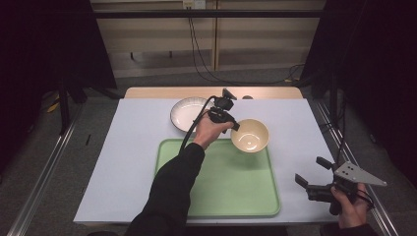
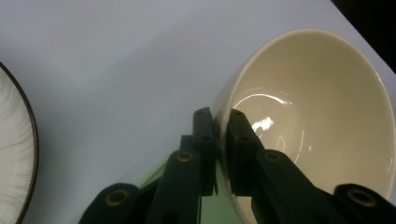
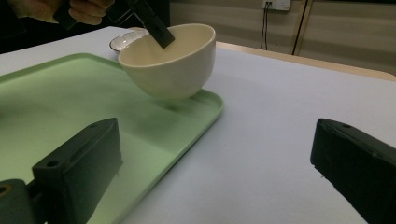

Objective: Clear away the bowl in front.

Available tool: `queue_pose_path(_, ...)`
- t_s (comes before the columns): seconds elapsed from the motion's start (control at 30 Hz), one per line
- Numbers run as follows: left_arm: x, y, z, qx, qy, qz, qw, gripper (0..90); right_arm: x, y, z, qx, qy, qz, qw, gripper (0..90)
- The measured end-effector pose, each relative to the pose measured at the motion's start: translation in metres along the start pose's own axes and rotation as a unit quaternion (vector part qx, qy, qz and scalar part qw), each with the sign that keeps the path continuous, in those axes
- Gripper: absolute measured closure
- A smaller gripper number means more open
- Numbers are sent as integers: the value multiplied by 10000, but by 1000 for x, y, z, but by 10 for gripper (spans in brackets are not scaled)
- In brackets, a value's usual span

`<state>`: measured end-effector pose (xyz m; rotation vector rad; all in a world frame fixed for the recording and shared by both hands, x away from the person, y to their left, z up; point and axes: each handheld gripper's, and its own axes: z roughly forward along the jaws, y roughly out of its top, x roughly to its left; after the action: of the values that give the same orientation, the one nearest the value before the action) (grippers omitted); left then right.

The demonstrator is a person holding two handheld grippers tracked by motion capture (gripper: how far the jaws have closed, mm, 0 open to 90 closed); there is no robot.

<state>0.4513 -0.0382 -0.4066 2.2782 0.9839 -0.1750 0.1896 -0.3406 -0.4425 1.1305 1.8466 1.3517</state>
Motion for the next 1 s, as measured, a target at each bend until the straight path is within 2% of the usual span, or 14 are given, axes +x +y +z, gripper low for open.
queue_pose_path(0.1, 0, 0, 4, 92, 11, 53, 9999, 841, 0, 0, 0, -11, -20, -14, 10000, 13)
queue_pose_path(0.13, -2, 0, 7, 65, 10, 6, 10000, 841, 0, 0, 0, -10, -23, -14, 10000, 13)
queue_pose_path(0.17, -2, 0, 9, 103, -70, 39, 9999, 841, 0, 0, 0, -8, -28, -14, 10000, 13)
queue_pose_path(0.2, -3, -1, 11, 114, -42, 15, 9999, 841, 0, 0, 0, -4, -7, -6, 10000, 13)
queue_pose_path(0.23, -3, 0, 14, 162, -101, 26, 9998, 841, 0, 0, 1, 13, 1, 4, 10000, 13)
queue_pose_path(0.3, -4, -1, 17, 133, -79, -52, 9999, 841, 0, 0, 0, 6, 4, 4, 10000, 13)
queue_pose_path(0.43, -2, -1, 21, 297, -65, 1, 9995, 840, 0, 0, 0, -6, 3, -11, 10000, 13)
queue_pose_path(0.63, 0, -1, 22, 325, -54, -74, 9994, 841, 0, 0, 0, -5, 6, -9, 10000, 13)
queue_pose_path(0.77, -3, 0, 23, 218, -15, -53, 9997, 837, 0, 0, 0, -8, -7, -14, 10000, 13)
queue_pose_path(0.8, -5, 0, 24, 161, -6, -148, 9998, 836, 0, 0, 0, -9, -28, -11, 10000, 13)
queue_pose_path(0.9, -5, 0, 23, 178, 61, -103, 9998, 835, 0, 0, 0, -14, -19, -19, 10000, 13)
queue_pose_path(0.93, -5, 1, 23, 203, 20, -58, 9998, 835, 0, 0, 0, -16, -13, -21, 10000, 13)
queue_pose_path(1.0, -6, 0, 24, 145, 50, -52, 9999, 834, 0, 0, 0, 0, 3, -8, 10000, 13)
